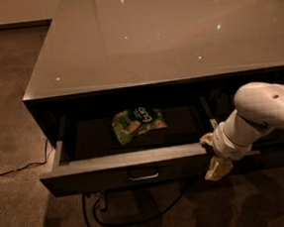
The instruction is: Open top drawer
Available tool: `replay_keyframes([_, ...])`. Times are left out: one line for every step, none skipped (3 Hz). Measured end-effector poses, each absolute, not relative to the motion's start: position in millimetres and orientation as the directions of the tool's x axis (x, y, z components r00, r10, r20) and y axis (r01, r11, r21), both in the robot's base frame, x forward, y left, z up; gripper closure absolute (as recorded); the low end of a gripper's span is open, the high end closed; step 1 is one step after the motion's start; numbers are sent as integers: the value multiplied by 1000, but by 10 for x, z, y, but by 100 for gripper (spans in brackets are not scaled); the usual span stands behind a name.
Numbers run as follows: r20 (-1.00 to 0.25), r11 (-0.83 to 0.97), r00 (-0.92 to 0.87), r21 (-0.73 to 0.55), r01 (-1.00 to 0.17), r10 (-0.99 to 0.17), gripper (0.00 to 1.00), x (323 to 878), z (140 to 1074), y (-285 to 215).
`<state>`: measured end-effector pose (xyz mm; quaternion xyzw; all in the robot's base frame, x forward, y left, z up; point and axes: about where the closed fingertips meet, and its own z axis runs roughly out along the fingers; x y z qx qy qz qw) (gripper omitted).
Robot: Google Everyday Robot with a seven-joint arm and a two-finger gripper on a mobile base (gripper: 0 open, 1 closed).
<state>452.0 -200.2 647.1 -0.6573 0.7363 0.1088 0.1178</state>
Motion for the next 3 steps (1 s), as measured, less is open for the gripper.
replay_keyframes([-309, 139, -140, 24, -990, -941, 65, 4404, 6449, -2084])
replay_keyframes([-261, 186, -193, 52, -981, -946, 88, 4114, 6425, -2286])
replay_keyframes([-261, 186, -193, 52, -981, -946, 100, 4104, 6425, -2252])
